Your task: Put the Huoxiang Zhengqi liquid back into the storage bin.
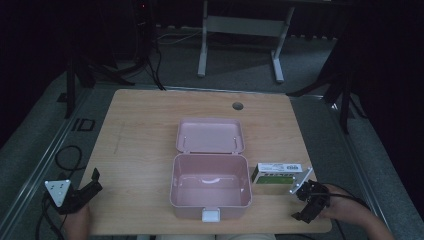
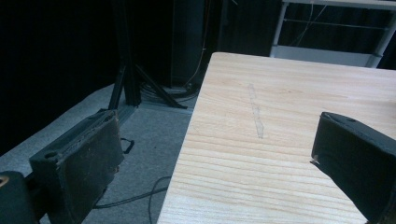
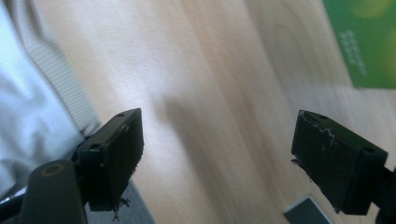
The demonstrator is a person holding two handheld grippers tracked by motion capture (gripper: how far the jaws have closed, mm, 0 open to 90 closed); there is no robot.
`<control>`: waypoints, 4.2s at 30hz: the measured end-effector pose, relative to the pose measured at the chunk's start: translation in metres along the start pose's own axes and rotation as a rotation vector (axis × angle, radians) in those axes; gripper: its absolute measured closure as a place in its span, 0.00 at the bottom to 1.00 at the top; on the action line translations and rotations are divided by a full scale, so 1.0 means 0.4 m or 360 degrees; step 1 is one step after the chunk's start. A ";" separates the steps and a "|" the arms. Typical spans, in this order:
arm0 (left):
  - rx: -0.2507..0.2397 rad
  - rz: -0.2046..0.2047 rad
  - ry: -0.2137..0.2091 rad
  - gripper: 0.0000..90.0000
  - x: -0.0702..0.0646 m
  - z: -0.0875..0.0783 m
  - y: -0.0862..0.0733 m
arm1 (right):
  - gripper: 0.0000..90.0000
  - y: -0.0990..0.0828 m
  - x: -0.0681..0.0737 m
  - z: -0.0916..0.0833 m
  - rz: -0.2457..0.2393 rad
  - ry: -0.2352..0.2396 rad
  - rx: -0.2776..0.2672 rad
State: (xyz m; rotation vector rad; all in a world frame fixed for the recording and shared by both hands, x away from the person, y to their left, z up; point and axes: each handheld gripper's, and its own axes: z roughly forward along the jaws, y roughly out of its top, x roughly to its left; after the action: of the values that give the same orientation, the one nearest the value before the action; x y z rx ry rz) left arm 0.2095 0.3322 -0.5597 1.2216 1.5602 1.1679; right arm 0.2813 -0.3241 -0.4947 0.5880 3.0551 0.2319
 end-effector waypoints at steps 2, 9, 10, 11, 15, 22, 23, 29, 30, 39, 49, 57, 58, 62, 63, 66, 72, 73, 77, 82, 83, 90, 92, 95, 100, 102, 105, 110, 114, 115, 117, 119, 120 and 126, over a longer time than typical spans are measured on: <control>-0.0001 0.0002 -0.0001 0.02 -0.001 0.000 0.000 | 0.19 0.011 0.003 -0.002 -0.0039 0.0043 0.0020; 0.0006 0.0002 -0.0007 0.02 -0.001 0.001 0.000 | 0.24 0.048 0.021 -0.010 -0.0168 0.0073 0.0138; 0.0006 0.0002 -0.0007 0.02 -0.001 0.001 0.000 | 0.25 0.055 0.022 -0.013 -0.0187 0.0082 0.0149; 0.0008 0.0001 -0.0008 0.02 -0.001 0.001 0.000 | 0.25 0.061 0.024 -0.015 -0.0214 0.0075 0.0165; 0.0009 0.0003 -0.0013 0.02 -0.001 0.001 0.000 | 0.26 0.085 0.034 -0.021 -0.0284 0.0083 0.0234; 0.0012 0.0000 -0.0019 0.02 0.000 0.002 0.000 | 0.26 0.121 0.050 -0.038 -0.0375 0.0075 0.0270; 0.0012 0.0000 -0.0019 0.02 0.000 0.002 0.000 | 0.26 0.129 0.054 -0.041 -0.0377 0.0067 0.0274; 0.0013 -0.0001 -0.0028 0.02 0.001 0.002 0.000 | 0.28 0.174 0.100 -0.060 -0.0534 0.0100 0.0300; 0.0011 -0.0008 -0.0034 0.02 0.001 0.002 0.000 | 0.28 0.183 0.107 -0.071 -0.0555 0.0104 0.0294; 0.0025 0.0001 -0.0038 0.02 0.000 0.004 0.001 | 0.29 0.210 0.092 -0.127 -0.0612 0.0032 0.0278; 0.0029 0.0005 -0.0047 0.02 -0.001 0.005 0.001 | 0.33 0.250 0.032 -0.207 -0.0619 -0.0044 0.0275; 0.0028 -0.0002 -0.0056 0.02 0.000 0.004 0.001 | 0.35 0.276 -0.035 -0.230 -0.0585 -0.0094 0.0241; 0.0028 -0.0002 -0.0057 0.02 0.001 0.004 0.001 | 0.36 0.282 -0.052 -0.230 -0.0586 -0.0108 0.0243; 0.0028 -0.0007 -0.0063 0.02 0.001 0.004 0.001 | 0.38 0.290 -0.082 -0.223 -0.0584 -0.0146 0.0254; 0.0028 -0.0007 -0.0063 0.02 0.001 0.004 0.001 | 0.38 0.290 -0.082 -0.223 -0.0584 -0.0146 0.0254; 0.0030 -0.0007 -0.0064 0.02 0.001 0.004 0.001 | 0.41 0.292 -0.112 -0.206 -0.0584 -0.0160 0.0279; 0.0030 -0.0006 -0.0066 0.02 0.001 0.004 0.001 | 0.42 0.294 -0.142 -0.163 -0.0559 -0.0133 0.0322; 0.0031 -0.0005 -0.0065 0.02 0.000 0.005 0.001 | 0.43 0.295 -0.146 -0.152 -0.0549 -0.0127 0.0319; 0.0034 0.0000 -0.0067 0.02 0.000 0.005 0.001 | 0.48 0.296 -0.154 -0.120 -0.0549 -0.0083 0.0315; 0.0040 0.0005 -0.0070 0.02 0.000 0.006 0.001 | 0.54 0.302 -0.160 -0.075 -0.0559 -0.0040 0.0328; 0.0039 0.0004 -0.0072 0.02 0.000 0.006 0.001 | 0.54 0.302 -0.161 -0.068 -0.0562 -0.0032 0.0337; 0.0042 0.0005 -0.0074 0.02 0.000 0.007 0.001 | 0.65 0.293 -0.160 -0.021 -0.0583 -0.0022 0.0371; 0.0044 0.0007 -0.0073 0.02 -0.001 0.007 0.001 | 0.67 0.293 -0.157 -0.014 -0.0593 -0.0022 0.0375; 0.0052 0.0013 -0.0075 0.02 -0.001 0.007 0.001 | 0.69 0.293 -0.159 -0.015 -0.0587 -0.0022 0.0362; 0.0056 0.0012 -0.0076 0.02 -0.001 0.007 0.001 | 0.70 0.291 -0.152 -0.021 -0.0587 -0.0018 0.0378; 0.0057 0.0011 -0.0076 0.02 -0.001 0.007 0.001 | 0.70 0.292 -0.151 -0.033 -0.0567 -0.0011 0.0362; 0.0057 0.0012 -0.0075 0.02 -0.001 0.007 0.001 | 0.70 0.295 -0.145 -0.052 -0.0565 0.0001 0.0367; 0.0056 0.0007 -0.0075 0.02 0.000 0.007 0.001 | 0.70 0.299 -0.132 -0.091 -0.0567 0.0005 0.0398; 0.0055 0.0004 -0.0076 0.02 -0.001 0.007 0.001 | 0.70 0.299 -0.121 -0.135 -0.0552 -0.0026 0.0378; 0.0054 0.0003 -0.0076 0.02 -0.001 0.007 0.001 | 0.70 0.299 -0.116 -0.148 -0.0556 -0.0029 0.0378; 0.0055 0.0003 -0.0074 0.02 0.000 0.007 0.001 | 0.70 0.298 -0.106 -0.173 -0.0550 -0.0037 0.0382; 0.0055 0.0003 -0.0074 0.02 0.000 0.007 0.001 | 0.70 0.297 -0.101 -0.185 -0.0548 -0.0037 0.0382; 0.0058 0.0005 -0.0074 0.02 -0.001 0.008 0.001 | 0.70 0.298 -0.088 -0.213 -0.0535 -0.0042 0.0405; 0.0051 -0.0007 -0.0072 0.02 0.000 0.007 0.001 | 0.70 0.308 -0.047 -0.291 -0.0515 -0.0025 0.0392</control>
State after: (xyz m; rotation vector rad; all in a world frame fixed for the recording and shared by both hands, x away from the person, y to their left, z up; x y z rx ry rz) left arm 0.2122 0.3326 -0.5601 1.2566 1.5525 1.1086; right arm 0.3382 -0.2345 -0.3614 0.0912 3.1217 -0.1572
